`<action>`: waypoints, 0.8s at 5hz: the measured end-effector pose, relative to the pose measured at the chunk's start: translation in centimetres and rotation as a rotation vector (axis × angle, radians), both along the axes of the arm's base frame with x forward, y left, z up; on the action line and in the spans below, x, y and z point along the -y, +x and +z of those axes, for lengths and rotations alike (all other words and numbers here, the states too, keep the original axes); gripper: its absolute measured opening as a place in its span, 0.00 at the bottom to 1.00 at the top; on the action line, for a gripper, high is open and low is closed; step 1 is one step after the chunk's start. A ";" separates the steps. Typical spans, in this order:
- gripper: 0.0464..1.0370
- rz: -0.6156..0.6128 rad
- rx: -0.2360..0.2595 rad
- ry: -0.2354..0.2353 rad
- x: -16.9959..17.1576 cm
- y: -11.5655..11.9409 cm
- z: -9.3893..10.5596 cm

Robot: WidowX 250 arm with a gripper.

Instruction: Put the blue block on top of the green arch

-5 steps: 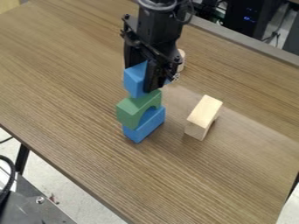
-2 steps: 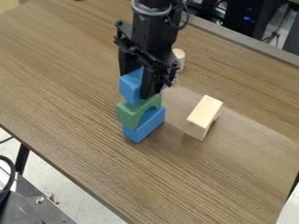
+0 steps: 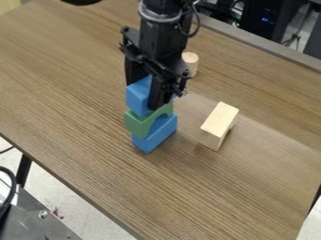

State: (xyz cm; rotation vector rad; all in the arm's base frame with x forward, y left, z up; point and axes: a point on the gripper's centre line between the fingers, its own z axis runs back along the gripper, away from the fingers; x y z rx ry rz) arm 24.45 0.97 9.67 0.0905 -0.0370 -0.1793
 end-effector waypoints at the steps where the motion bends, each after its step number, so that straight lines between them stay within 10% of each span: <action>1: 0.53 0.008 -0.007 0.001 0.0 -0.3 -0.3; 4: 0.97 0.058 0.022 -0.046 0.3 -0.9 -0.1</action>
